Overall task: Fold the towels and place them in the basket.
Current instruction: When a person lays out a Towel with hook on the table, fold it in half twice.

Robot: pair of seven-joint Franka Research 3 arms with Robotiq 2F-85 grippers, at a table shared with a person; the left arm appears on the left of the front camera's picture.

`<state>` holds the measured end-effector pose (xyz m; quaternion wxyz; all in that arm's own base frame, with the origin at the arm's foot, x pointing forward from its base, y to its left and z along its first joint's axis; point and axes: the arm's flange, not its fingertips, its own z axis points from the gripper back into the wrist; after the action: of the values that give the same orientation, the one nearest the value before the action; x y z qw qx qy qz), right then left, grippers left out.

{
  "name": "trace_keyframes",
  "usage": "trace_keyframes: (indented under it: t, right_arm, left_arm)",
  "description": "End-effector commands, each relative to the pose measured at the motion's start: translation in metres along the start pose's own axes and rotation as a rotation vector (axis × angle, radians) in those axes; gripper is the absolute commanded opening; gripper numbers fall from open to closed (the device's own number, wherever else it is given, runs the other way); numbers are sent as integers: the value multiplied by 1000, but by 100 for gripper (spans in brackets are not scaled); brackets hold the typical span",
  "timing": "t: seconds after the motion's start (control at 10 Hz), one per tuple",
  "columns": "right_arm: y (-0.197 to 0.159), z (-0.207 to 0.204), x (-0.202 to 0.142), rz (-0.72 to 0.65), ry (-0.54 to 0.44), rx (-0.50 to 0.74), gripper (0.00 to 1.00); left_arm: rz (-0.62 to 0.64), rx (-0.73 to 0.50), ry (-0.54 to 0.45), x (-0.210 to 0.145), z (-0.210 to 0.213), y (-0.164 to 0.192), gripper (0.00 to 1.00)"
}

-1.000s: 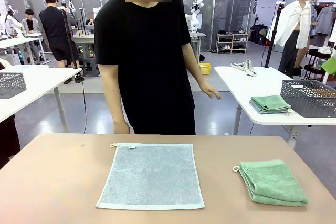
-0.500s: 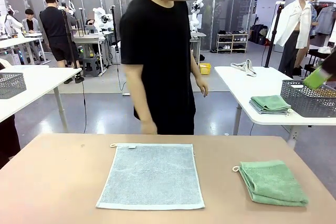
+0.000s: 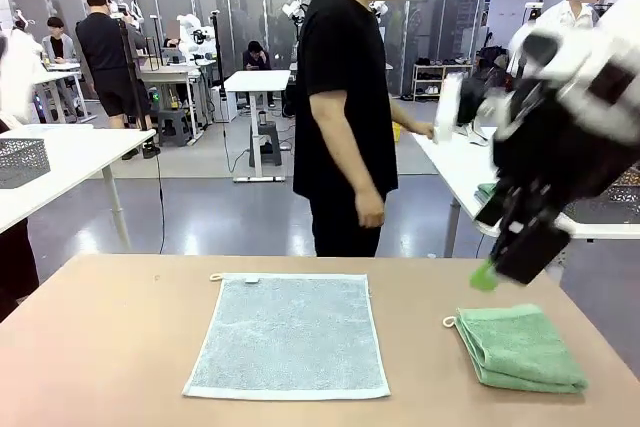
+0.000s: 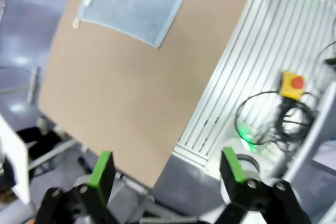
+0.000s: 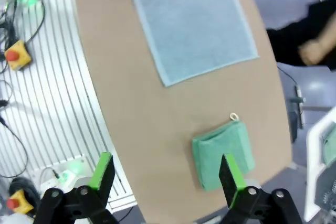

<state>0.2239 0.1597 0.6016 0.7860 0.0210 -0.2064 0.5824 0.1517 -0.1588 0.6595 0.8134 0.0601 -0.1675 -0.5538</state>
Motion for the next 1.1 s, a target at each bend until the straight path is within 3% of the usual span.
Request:
trace_keyframes:
  t: [0.0, 0.2, 0.5, 1.0]
  right_arm:
    - [0, -45, 12, 64, 47, 17, 100]
    - [3, -98, 15, 71, 127, 61, 100]
    - [7, -136, 14, 84, 175, 94, 100]
    - [5, -129, 16, 71, 180, 108, 100]
  left_arm:
    - [-47, -52, -64, -4, -41, -1, 100]
    - [-77, -85, -74, 3, -85, -5, 100]
    - [-102, -122, -75, 3, -121, -11, 100]
    - [-69, -108, -50, 7, -105, -10, 100]
